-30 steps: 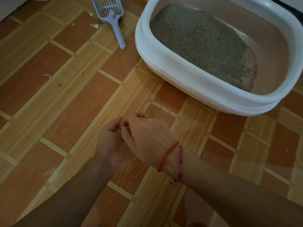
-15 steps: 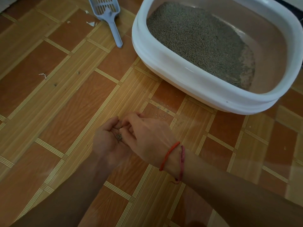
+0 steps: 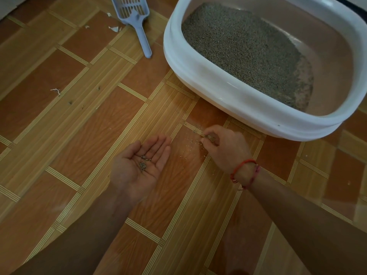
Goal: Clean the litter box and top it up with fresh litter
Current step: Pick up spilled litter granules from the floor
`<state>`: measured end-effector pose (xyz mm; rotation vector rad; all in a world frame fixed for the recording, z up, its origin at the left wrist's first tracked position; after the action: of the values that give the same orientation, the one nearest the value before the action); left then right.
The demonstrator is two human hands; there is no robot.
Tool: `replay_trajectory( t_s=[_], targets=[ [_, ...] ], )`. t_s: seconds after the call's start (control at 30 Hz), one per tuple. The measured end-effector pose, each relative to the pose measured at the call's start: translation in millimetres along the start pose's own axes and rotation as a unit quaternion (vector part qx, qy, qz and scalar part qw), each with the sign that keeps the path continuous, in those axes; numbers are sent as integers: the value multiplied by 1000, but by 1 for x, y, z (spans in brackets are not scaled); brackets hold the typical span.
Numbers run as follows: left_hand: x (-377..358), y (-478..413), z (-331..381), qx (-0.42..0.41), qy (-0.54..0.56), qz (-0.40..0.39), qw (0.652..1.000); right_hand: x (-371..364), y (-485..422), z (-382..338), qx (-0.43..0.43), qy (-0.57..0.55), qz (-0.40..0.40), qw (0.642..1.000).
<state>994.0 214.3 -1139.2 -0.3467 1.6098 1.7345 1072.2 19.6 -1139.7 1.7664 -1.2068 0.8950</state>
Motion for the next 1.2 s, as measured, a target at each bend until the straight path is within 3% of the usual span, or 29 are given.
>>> replay_trajectory(
  t_s=[0.3, 0.8, 0.93, 1.2],
  targets=[
    [-1, 0, 0, 0, -1, 6, 1000, -9, -1, 4, -10, -24, -6, 1000],
    [0, 0, -1, 0, -3, -4, 1000, -14, -5, -6, 46, 115, -18, 992],
    [2, 0, 0, -3, -5, -1, 1000, -10, -1, -15, 49, 74, -17, 996],
    [5, 1, -2, 5, -27, -11, 1000, -3, 32, -88, 157, -70, -4, 985]
  ],
)
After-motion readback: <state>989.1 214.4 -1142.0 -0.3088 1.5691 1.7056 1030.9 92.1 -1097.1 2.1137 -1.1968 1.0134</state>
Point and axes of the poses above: each hand's wrist, its own y-axis away from the middle knuckle, its own x-axis out of the back of the hand, z = x × y, the point moved 2 cm from there along -y, towards the middle knuckle
